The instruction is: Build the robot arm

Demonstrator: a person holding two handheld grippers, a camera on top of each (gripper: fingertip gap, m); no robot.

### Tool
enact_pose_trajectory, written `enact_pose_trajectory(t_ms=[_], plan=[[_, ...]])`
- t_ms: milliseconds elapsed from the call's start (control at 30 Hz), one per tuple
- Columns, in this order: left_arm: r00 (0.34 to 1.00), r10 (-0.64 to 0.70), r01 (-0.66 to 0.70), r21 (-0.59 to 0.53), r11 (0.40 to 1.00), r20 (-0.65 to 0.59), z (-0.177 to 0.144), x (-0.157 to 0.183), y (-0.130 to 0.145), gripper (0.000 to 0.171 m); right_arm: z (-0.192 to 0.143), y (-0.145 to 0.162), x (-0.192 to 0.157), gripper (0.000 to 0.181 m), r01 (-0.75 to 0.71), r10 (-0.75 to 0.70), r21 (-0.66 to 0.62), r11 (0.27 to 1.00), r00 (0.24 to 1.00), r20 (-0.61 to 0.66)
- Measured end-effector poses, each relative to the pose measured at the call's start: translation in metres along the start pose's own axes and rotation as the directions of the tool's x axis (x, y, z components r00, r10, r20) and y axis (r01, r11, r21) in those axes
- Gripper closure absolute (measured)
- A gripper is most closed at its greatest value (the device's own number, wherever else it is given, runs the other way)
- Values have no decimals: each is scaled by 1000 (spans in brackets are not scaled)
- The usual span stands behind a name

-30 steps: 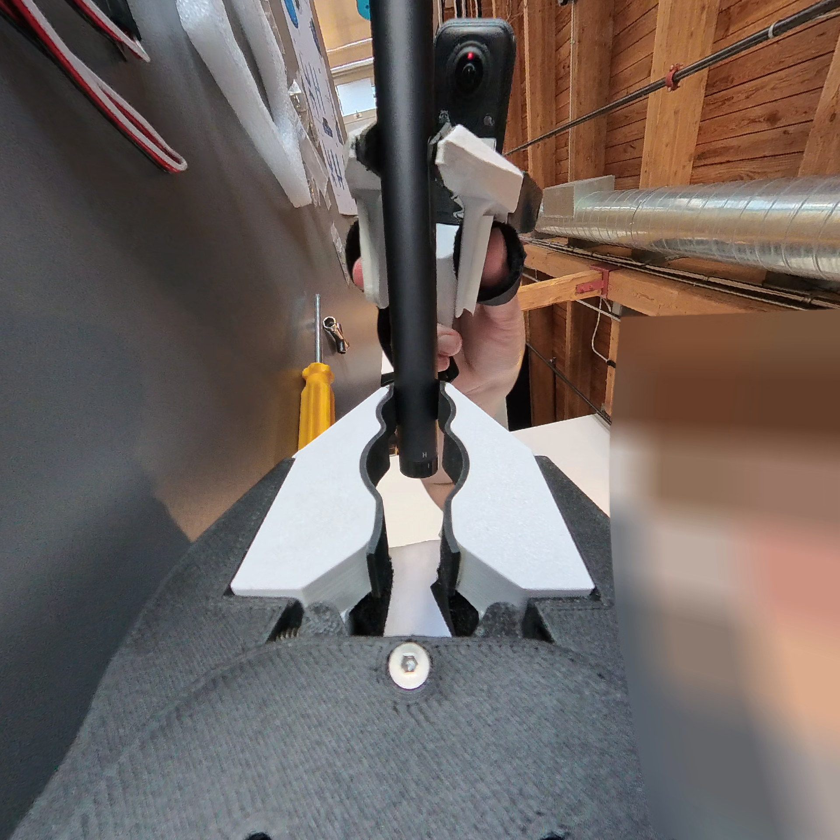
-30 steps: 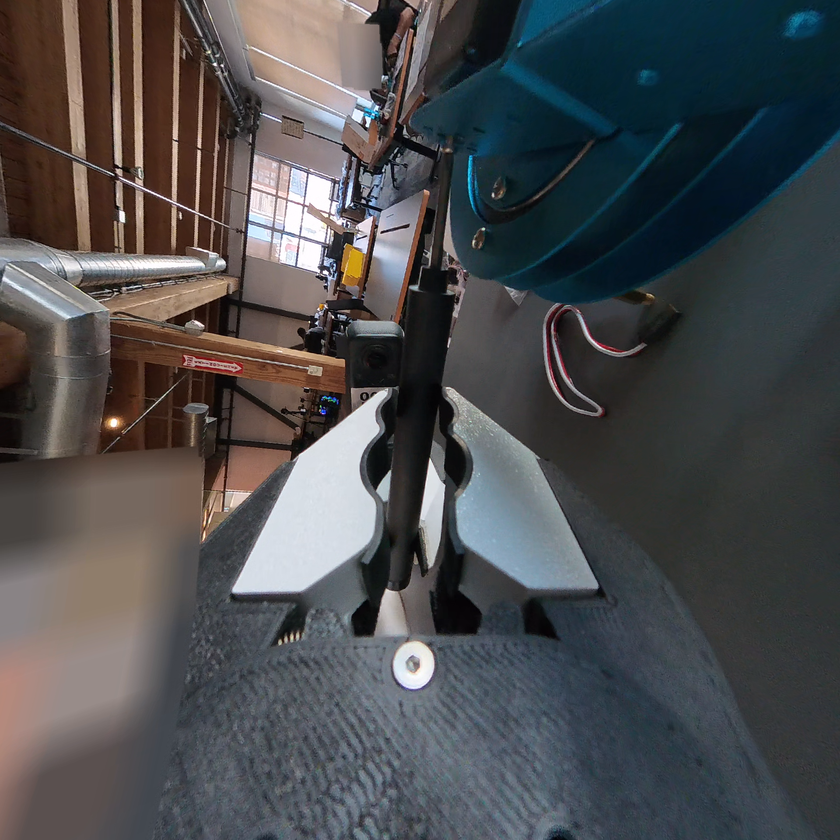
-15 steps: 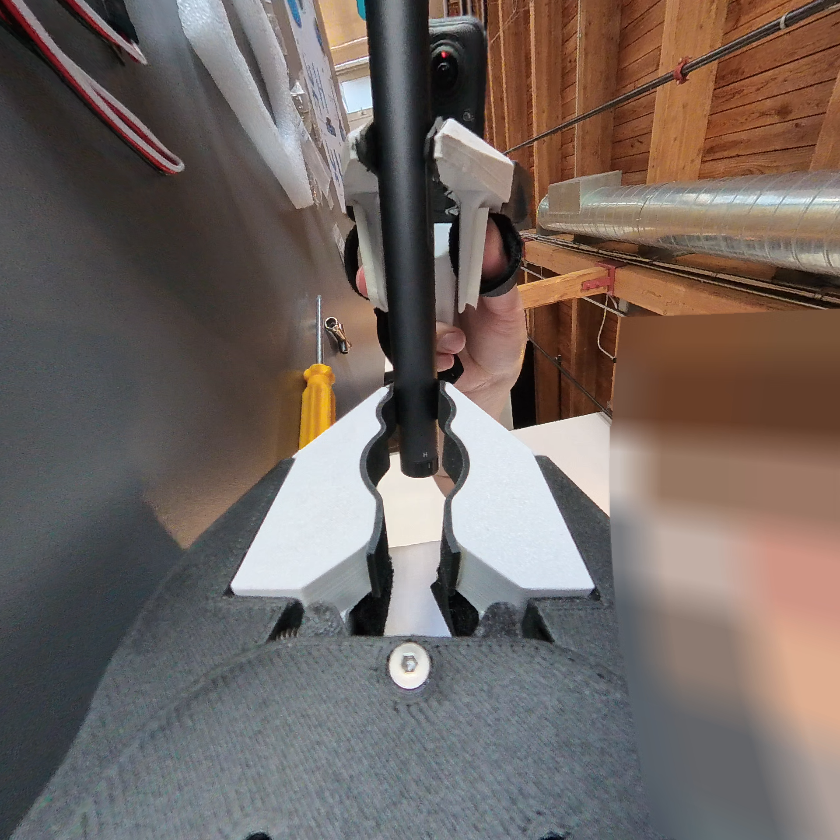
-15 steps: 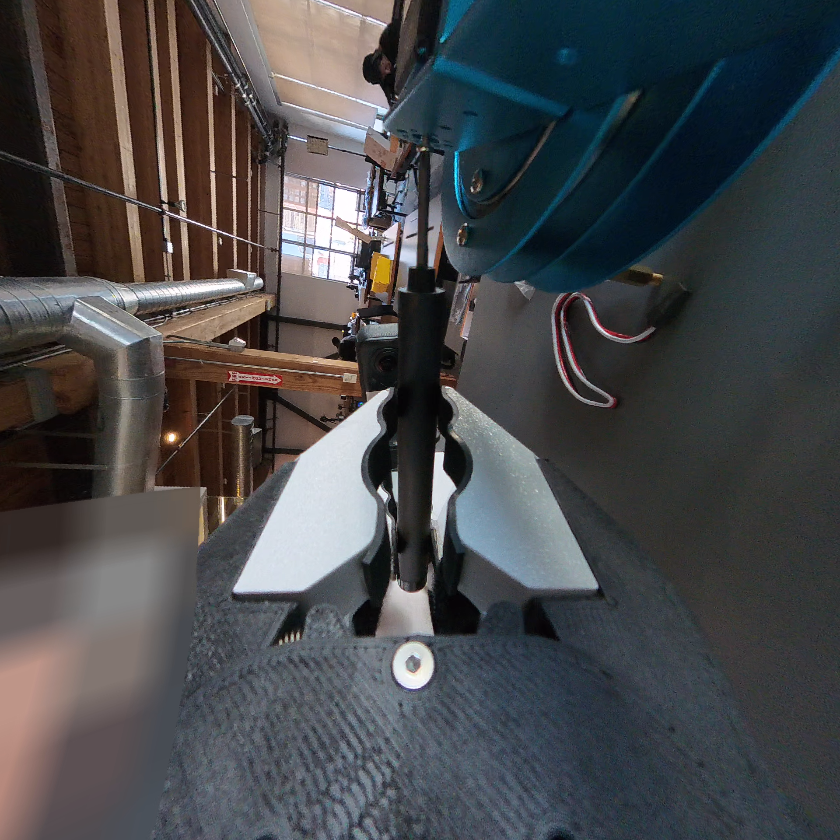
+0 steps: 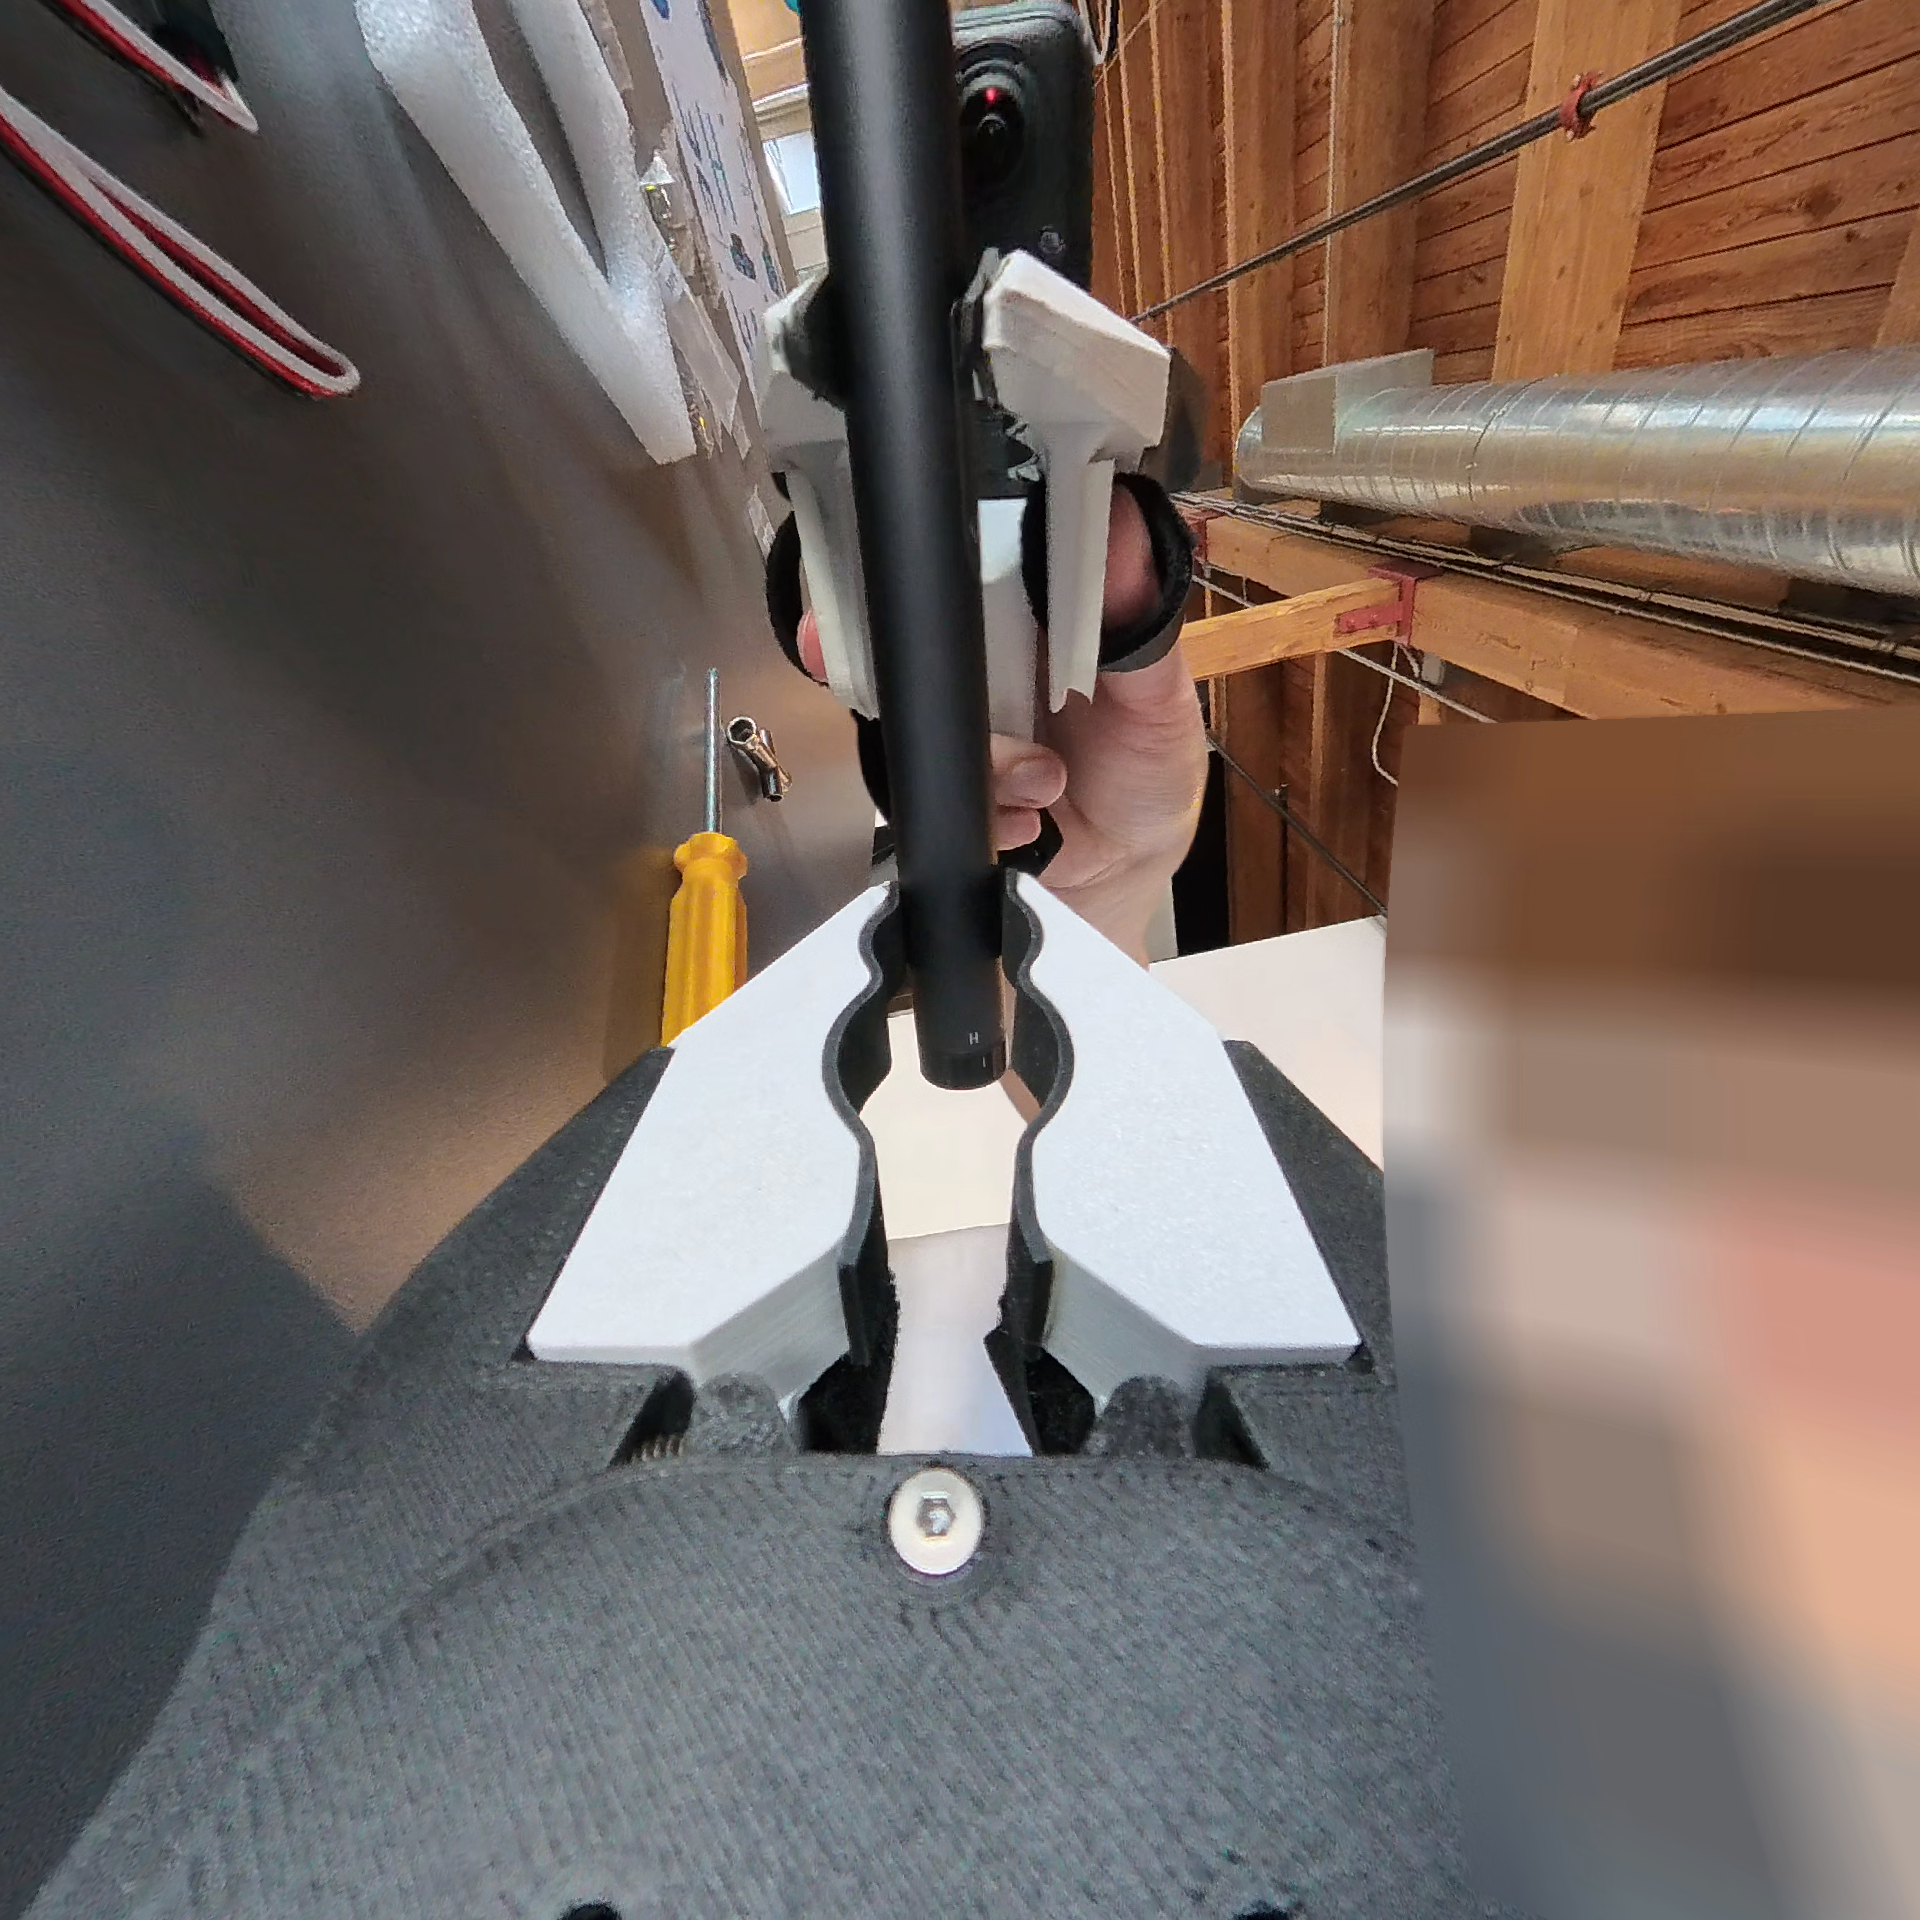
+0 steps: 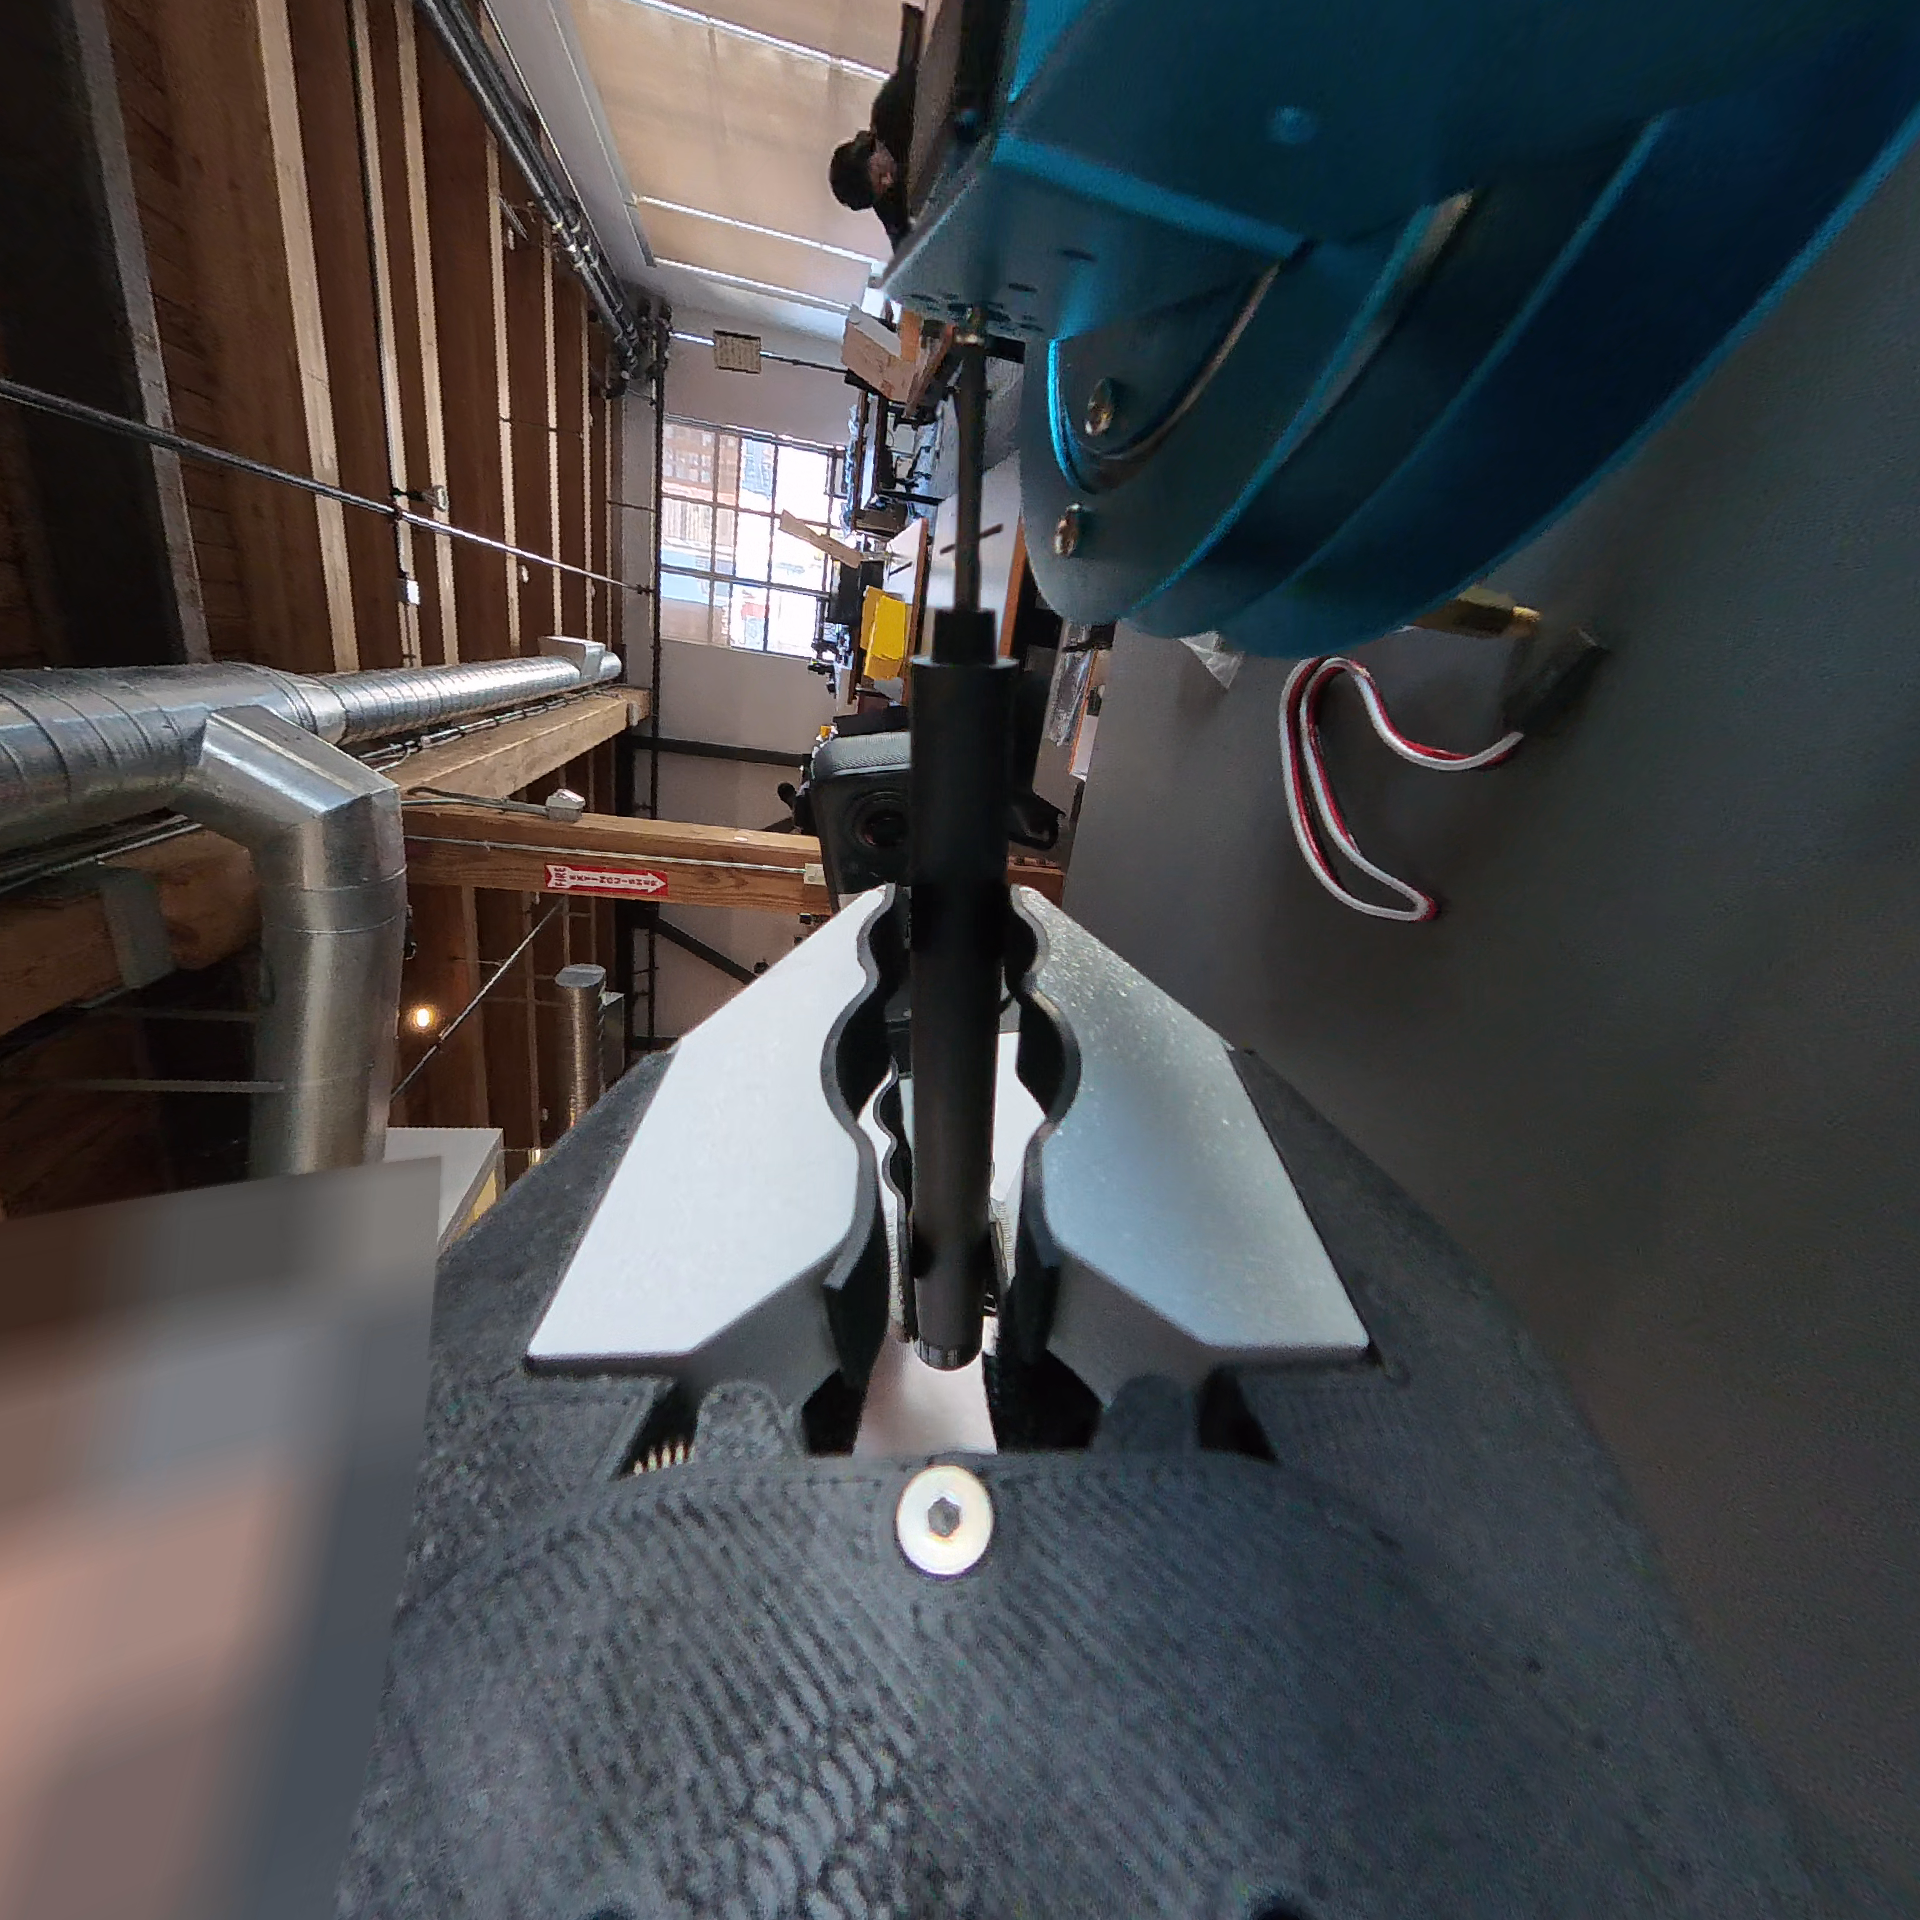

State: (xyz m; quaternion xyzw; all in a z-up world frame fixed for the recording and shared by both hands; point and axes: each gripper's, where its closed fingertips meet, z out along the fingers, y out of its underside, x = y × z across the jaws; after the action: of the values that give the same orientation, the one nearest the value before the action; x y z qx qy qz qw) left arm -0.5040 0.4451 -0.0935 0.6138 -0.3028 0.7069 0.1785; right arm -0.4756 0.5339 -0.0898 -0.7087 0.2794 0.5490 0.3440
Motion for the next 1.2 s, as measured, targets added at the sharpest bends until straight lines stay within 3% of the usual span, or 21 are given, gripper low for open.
enact_pose_trajectory(t_ms=[467, 1200], plan=[[1000, 3, -3, -26, 1000, 2, 2, 1, 1, 156, -1, 0, 3, 165, 1, -4, -25, 1000, 995, -99], [1000, 2, -3, -67, 998, -8, 3, 4, 2, 155, -3, -1, 0, 166, -49, 49, 16, 999, 998, -40]])
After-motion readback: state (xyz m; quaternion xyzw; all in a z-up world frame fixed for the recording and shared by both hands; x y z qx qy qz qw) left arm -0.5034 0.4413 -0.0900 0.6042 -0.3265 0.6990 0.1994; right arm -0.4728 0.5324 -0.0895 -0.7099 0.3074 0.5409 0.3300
